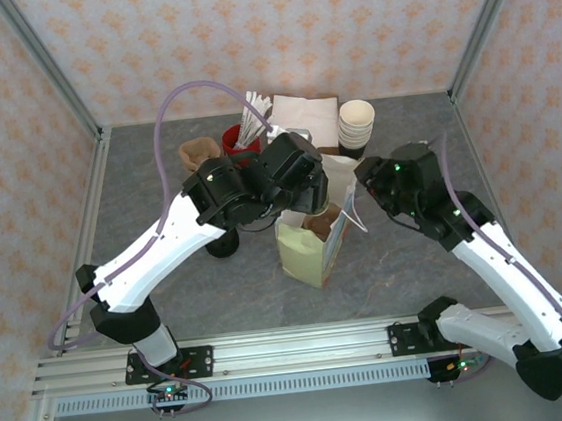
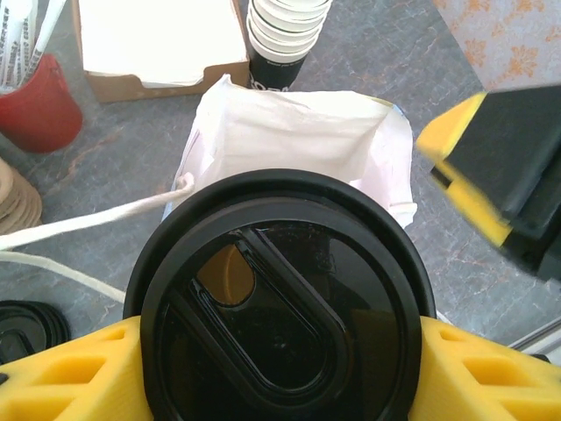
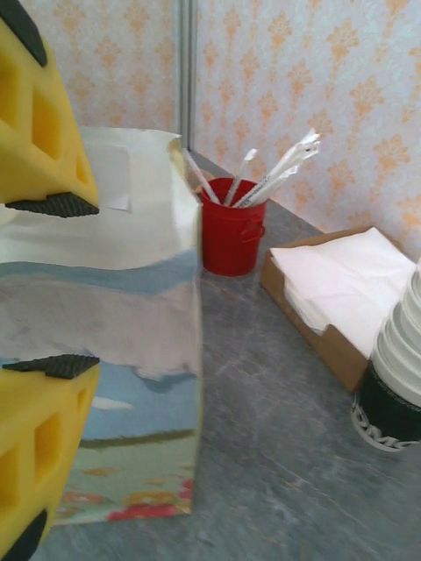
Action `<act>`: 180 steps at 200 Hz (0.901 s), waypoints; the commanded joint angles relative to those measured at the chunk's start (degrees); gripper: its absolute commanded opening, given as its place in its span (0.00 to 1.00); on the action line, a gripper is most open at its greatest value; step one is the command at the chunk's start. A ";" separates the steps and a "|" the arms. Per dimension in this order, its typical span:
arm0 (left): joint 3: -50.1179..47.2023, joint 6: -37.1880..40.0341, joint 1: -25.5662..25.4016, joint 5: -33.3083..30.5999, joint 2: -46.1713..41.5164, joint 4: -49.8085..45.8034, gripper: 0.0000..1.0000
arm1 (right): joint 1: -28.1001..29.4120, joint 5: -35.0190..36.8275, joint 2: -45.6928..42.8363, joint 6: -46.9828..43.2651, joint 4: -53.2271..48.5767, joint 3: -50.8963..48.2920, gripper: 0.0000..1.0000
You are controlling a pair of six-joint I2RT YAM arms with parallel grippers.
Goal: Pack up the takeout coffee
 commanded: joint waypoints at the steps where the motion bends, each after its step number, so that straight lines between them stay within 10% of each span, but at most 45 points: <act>1: -1.76 2.36 1.01 -1.45 0.86 3.31 0.63 | -8.20 -10.90 1.28 -11.63 -2.53 4.77 0.48; 79: -12.82 10.18 3.02 3.27 -1.88 10.77 0.63 | -16.45 -41.96 23.95 -46.74 -16.52 27.25 0.49; 180: -19.02 16.25 6.36 10.62 -4.18 15.50 0.63 | -11.25 -39.23 34.87 -65.89 -22.99 34.39 0.53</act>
